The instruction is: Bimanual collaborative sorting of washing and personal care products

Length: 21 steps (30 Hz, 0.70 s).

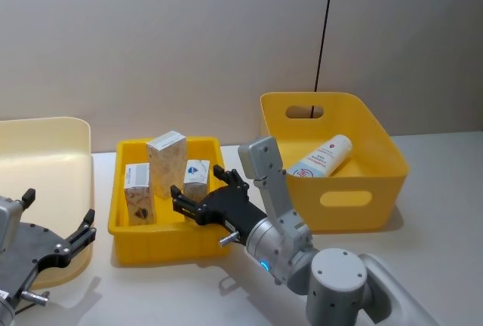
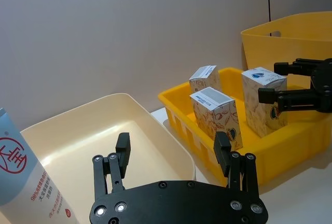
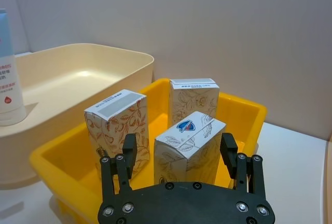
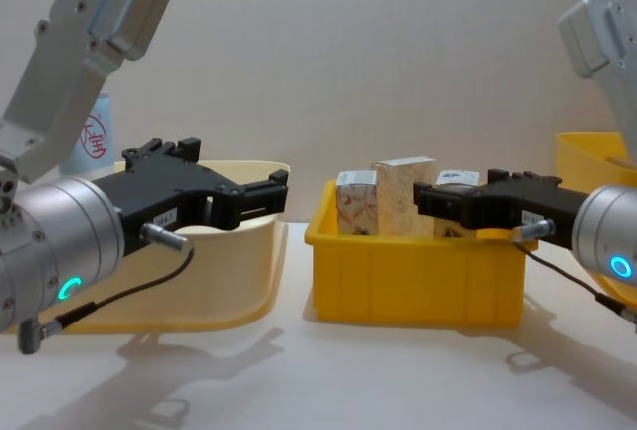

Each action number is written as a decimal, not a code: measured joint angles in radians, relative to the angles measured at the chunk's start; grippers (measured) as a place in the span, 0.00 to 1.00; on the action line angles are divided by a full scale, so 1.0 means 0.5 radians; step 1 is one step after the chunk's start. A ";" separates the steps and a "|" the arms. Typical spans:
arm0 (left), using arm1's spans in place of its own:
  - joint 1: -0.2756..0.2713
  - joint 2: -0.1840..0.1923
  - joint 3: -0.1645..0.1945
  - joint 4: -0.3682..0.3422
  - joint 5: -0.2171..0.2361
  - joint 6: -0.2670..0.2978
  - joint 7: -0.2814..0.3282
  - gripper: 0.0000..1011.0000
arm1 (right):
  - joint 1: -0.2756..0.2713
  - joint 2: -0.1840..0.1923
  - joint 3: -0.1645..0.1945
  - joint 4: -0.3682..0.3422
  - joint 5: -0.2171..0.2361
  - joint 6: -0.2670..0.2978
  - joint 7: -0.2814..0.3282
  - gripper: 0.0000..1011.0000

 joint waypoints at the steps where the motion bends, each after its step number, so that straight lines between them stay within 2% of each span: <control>1: 0.000 0.000 0.000 0.000 0.000 0.000 0.000 0.99 | 0.002 -0.004 0.000 0.004 -0.005 -0.004 -0.007 0.99; 21: 0.000 0.000 0.000 0.000 0.000 0.000 0.000 0.99 | 0.032 -0.109 0.012 0.075 -0.118 -0.071 -0.168 0.99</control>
